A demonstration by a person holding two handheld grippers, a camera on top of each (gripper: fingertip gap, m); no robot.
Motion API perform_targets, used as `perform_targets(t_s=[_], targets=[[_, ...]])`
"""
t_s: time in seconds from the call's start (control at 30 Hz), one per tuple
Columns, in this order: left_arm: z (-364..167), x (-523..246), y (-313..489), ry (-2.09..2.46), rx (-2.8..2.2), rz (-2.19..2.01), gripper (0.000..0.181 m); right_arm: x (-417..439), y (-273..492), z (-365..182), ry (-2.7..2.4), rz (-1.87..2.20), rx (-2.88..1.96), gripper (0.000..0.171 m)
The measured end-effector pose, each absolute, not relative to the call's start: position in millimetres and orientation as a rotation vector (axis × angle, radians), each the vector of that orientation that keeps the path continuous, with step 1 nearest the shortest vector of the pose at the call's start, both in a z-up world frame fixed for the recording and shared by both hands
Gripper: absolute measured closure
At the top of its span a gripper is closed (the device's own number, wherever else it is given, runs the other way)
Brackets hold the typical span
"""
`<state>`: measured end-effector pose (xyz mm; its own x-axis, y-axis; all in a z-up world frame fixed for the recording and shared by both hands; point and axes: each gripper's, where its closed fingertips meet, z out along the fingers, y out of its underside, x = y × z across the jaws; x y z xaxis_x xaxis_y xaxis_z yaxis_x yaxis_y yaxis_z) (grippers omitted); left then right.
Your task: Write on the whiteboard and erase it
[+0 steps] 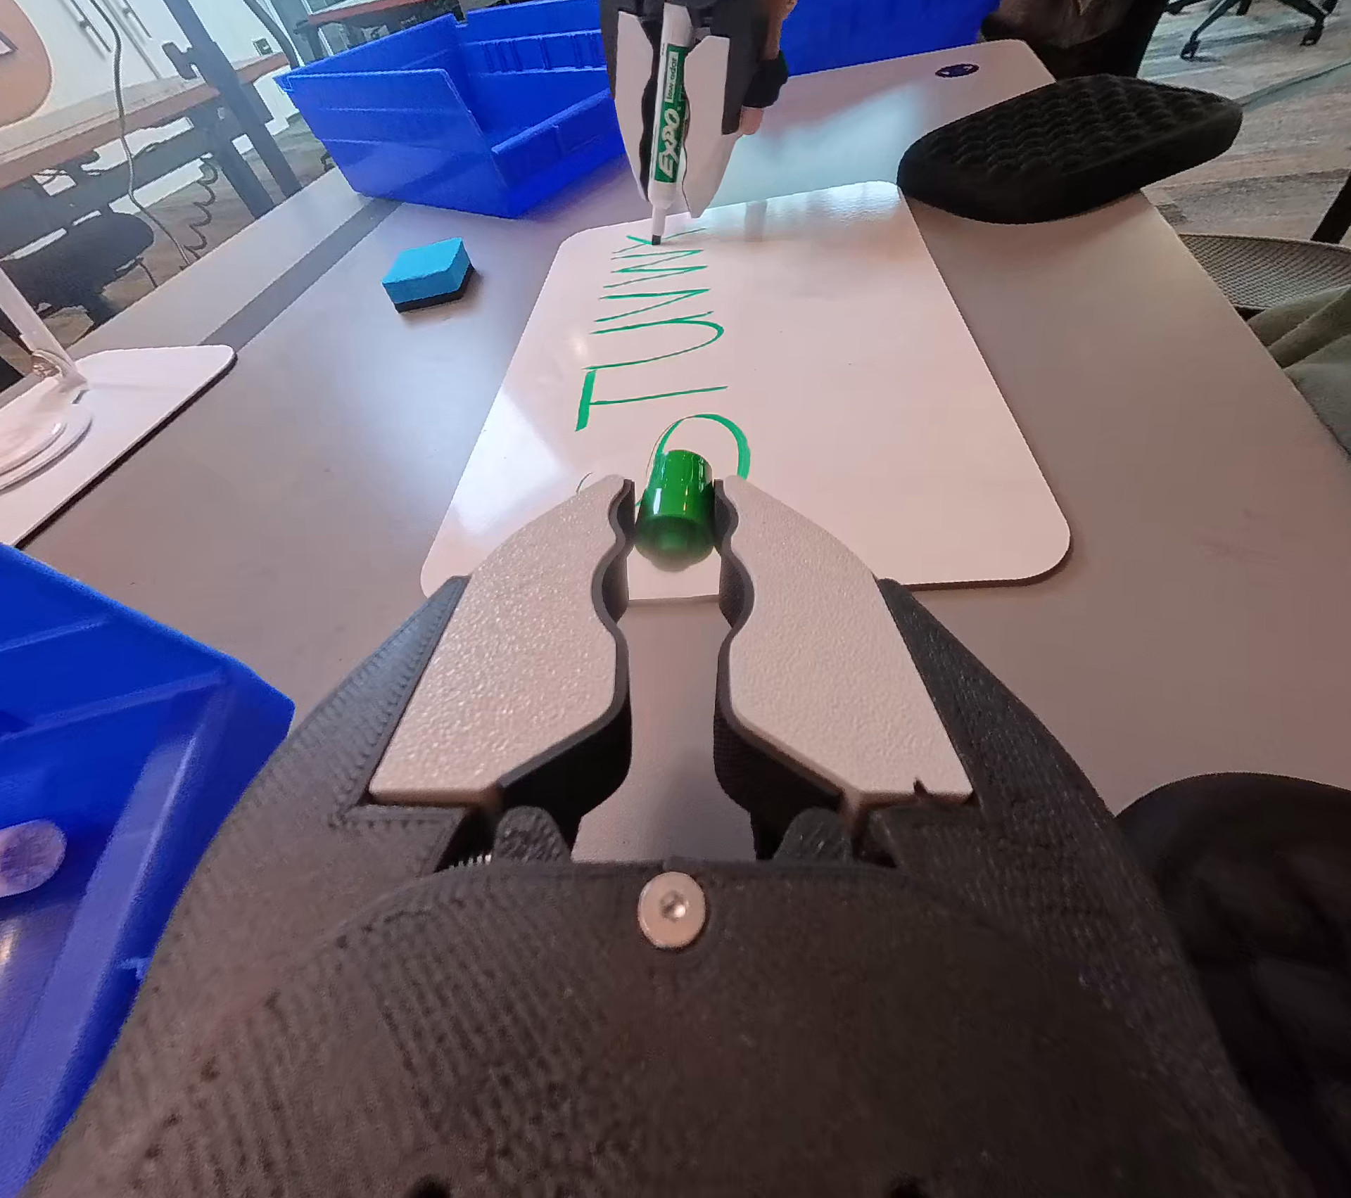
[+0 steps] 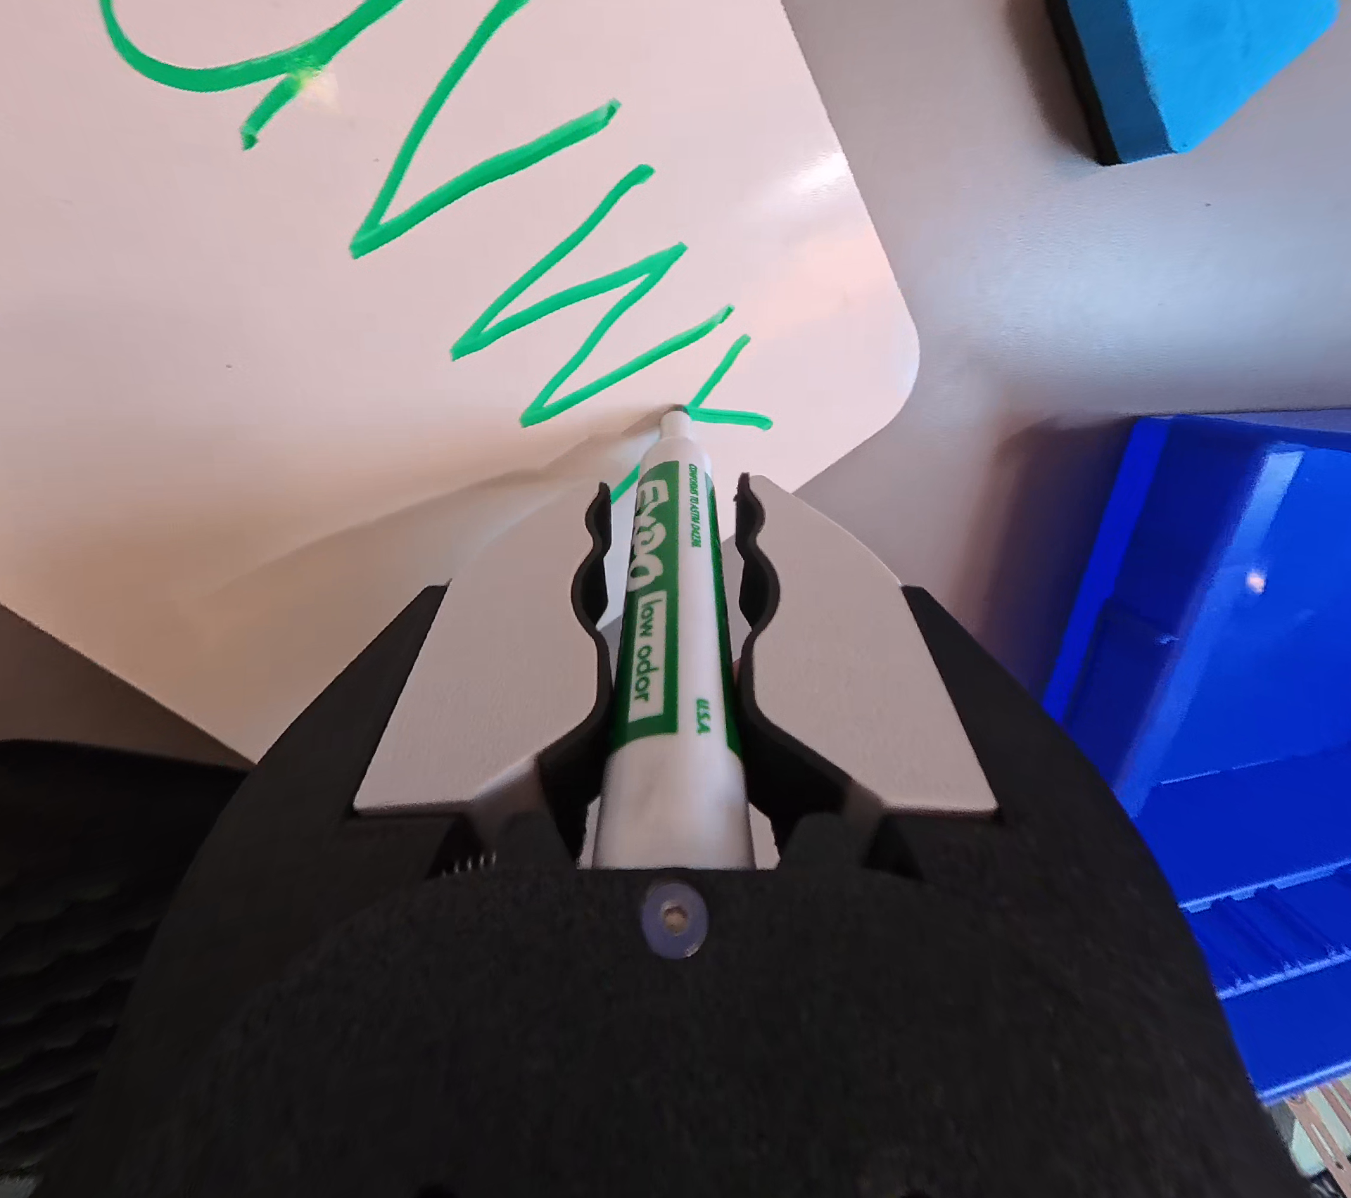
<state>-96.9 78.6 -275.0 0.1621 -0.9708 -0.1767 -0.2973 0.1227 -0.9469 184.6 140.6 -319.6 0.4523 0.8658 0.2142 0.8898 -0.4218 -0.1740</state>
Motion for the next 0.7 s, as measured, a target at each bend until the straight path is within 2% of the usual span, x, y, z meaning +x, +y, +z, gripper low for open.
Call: perform_targets(t_s=[0.4, 0.7], targets=[[-275.1, -96.1, 76.8, 1.344, -1.377, -0.806, 0.161, 168.2, 129.2, -314.3, -1.533, -0.085, -2.391, 0.138], [-274.8, -96.2, 77.0, 1.340, -1.379, -0.808, 0.161, 179.8, 160.3, -242.1, -1.177, -0.011, -2.197, 0.137]])
